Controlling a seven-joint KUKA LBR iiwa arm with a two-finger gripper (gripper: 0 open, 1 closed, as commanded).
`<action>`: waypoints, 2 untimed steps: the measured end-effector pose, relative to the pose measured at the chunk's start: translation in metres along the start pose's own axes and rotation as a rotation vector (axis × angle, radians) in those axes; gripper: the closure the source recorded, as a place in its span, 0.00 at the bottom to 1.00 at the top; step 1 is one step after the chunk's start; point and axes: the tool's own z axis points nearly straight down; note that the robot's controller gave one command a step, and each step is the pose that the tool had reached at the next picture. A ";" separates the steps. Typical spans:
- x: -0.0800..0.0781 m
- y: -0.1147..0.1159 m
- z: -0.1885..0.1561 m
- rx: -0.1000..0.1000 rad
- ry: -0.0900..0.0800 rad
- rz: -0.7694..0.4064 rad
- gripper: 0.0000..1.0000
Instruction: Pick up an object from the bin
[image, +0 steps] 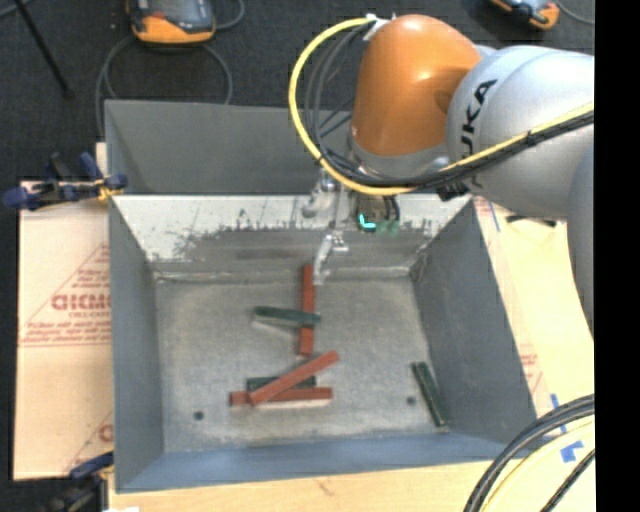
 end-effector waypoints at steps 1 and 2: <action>-0.001 0.000 -0.001 -0.001 -0.003 0.000 0.00; 0.000 -0.007 0.067 0.002 -0.006 -0.087 0.00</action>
Offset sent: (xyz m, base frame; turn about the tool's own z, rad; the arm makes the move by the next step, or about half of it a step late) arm -0.0037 -0.0171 -0.1728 -0.2222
